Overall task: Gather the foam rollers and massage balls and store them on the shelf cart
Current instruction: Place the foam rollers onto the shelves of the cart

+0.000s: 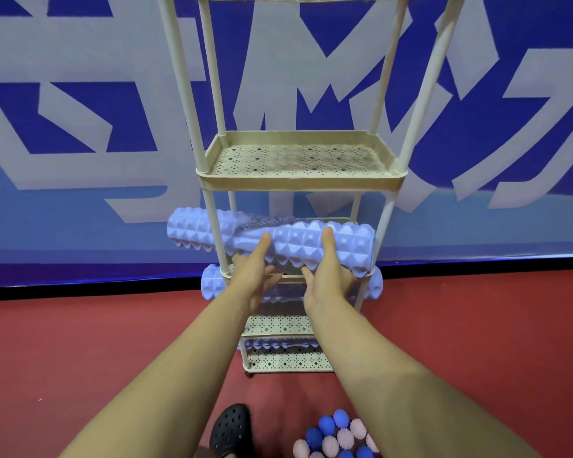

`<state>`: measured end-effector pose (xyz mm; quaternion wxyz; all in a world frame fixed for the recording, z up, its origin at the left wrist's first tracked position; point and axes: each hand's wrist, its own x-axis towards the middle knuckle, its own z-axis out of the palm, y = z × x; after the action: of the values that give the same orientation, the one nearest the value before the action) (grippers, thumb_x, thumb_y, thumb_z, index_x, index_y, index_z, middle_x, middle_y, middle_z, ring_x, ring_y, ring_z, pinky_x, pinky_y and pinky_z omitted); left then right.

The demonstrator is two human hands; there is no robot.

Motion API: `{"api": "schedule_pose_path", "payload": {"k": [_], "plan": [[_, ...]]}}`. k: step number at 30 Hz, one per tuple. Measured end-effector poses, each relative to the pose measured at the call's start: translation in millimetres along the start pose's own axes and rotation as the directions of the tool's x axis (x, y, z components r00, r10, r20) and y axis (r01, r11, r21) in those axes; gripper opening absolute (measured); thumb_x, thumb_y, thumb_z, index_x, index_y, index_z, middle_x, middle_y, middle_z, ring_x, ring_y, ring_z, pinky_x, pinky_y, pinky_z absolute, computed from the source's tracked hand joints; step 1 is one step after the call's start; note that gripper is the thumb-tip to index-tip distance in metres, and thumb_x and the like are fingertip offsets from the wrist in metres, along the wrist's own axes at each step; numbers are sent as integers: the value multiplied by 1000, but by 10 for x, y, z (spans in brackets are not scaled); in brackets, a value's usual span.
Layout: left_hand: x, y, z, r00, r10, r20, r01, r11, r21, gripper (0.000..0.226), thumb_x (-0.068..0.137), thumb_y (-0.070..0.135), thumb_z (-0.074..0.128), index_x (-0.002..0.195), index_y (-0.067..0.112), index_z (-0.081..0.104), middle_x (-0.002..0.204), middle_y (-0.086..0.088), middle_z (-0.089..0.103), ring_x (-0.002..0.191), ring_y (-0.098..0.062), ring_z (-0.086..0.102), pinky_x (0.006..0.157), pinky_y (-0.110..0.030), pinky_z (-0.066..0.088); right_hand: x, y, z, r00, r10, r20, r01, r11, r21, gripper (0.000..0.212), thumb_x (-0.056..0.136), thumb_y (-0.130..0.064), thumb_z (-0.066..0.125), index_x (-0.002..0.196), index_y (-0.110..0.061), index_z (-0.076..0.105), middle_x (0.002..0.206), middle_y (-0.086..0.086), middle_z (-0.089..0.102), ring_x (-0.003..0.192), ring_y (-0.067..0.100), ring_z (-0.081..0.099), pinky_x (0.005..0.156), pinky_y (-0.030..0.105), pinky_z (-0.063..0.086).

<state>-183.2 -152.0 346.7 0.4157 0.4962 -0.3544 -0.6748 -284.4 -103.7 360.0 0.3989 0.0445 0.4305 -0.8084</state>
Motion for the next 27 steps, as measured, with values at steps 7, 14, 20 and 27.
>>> {"api": "schedule_pose_path", "payload": {"k": [7,14,20,27], "plan": [[79,-33,-77,1000,26,-16,-25,999,35,96,98,39,66,162,18,-2,150,-12,48,124,-25,61,77,-31,60,200,-56,155,996,88,-26,-91,987,-134,50,79,-41,86,109,-16,55,99,-9,62,82,9,64,96,43,58],[277,-88,-147,996,85,-13,-84,995,48,103,95,17,72,163,21,-7,164,-7,31,107,-17,62,101,-41,55,546,-317,307,982,152,-116,-171,969,-180,90,90,-48,72,156,-7,27,154,12,37,136,34,47,109,44,48],[343,-92,-96,994,107,-19,-103,985,138,96,94,14,73,163,25,6,167,-1,22,104,-19,63,98,-38,54,1027,-336,189,987,109,-119,-131,972,-198,63,104,-55,42,153,-16,39,155,9,44,135,32,51,102,41,46],[335,-165,-85,994,72,82,-92,959,268,88,98,13,66,164,26,9,167,-3,23,125,-29,61,118,-48,37,1146,-150,92,974,209,-82,-225,906,-360,70,99,-47,59,155,-17,30,150,4,40,133,31,48,98,36,44]]}}
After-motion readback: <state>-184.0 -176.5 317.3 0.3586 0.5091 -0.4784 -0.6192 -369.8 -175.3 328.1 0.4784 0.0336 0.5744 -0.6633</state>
